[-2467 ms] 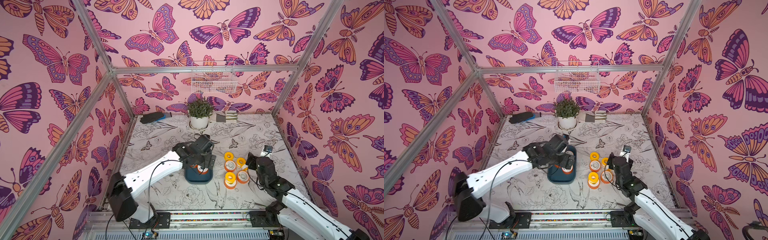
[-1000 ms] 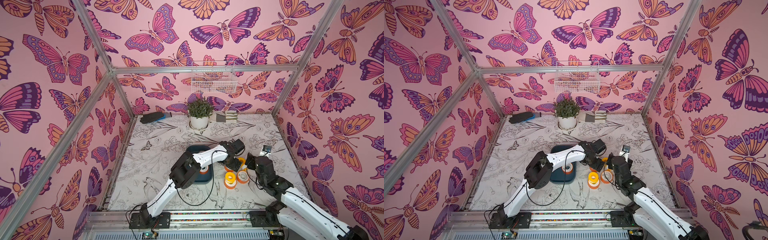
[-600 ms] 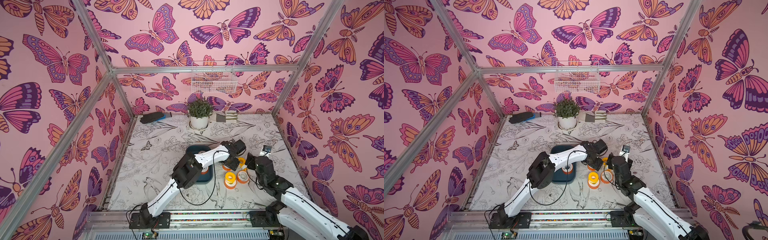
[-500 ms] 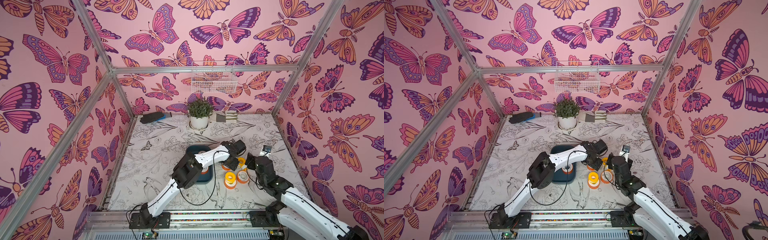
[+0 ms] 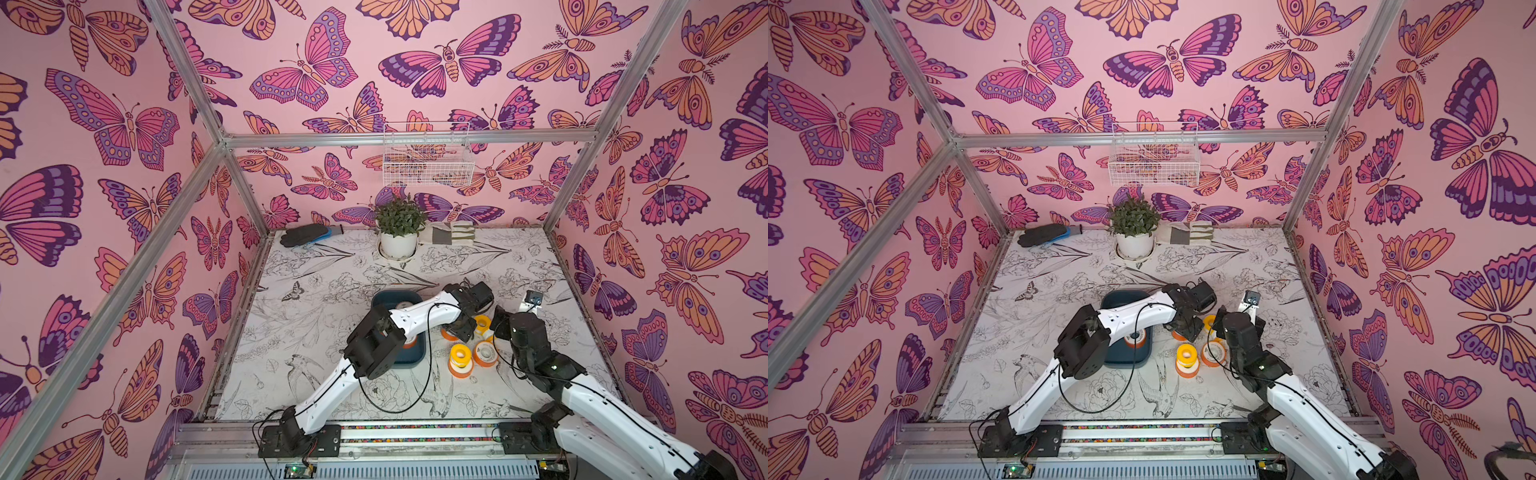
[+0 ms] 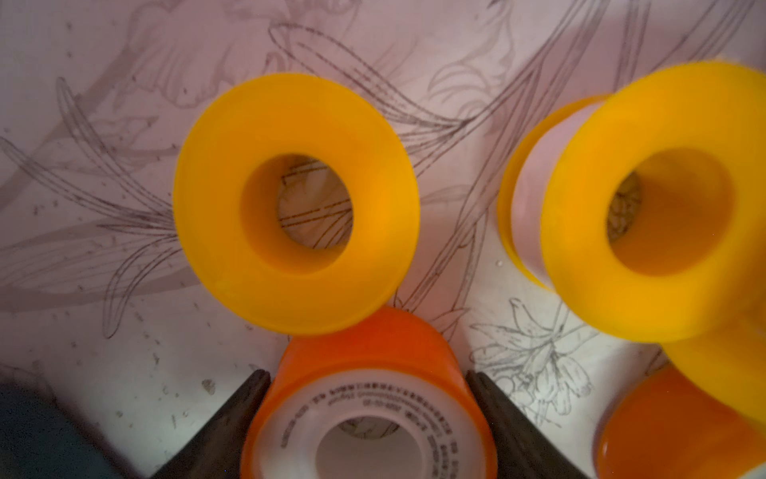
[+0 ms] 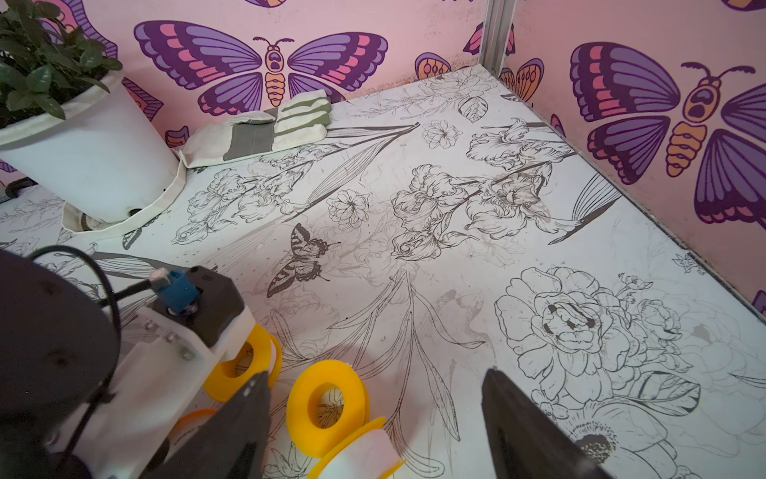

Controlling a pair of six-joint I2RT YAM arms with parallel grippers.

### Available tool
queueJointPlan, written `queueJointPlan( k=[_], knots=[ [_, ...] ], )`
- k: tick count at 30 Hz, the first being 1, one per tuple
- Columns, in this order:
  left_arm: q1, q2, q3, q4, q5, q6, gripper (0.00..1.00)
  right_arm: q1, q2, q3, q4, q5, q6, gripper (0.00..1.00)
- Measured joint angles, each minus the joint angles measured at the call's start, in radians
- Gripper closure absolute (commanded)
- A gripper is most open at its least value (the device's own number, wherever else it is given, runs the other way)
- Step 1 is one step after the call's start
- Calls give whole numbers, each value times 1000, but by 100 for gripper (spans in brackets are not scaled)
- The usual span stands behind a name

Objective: Put the sealing tape into the storage box
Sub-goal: Pick up the sealing tape at the center of the board.

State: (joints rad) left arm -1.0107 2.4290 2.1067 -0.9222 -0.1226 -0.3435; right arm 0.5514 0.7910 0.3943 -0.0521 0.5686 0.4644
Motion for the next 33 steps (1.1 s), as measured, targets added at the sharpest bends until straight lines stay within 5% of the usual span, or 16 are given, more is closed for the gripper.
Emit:
queueJointPlan(
  k=[14,33],
  knots=[
    [0,-270,-118,-38,-125,20,36,0,-5,0,0,0,0,17],
    [36,-716,-771,-70,-207,-96,36,0,3,0,0,0,0,16]
  ],
)
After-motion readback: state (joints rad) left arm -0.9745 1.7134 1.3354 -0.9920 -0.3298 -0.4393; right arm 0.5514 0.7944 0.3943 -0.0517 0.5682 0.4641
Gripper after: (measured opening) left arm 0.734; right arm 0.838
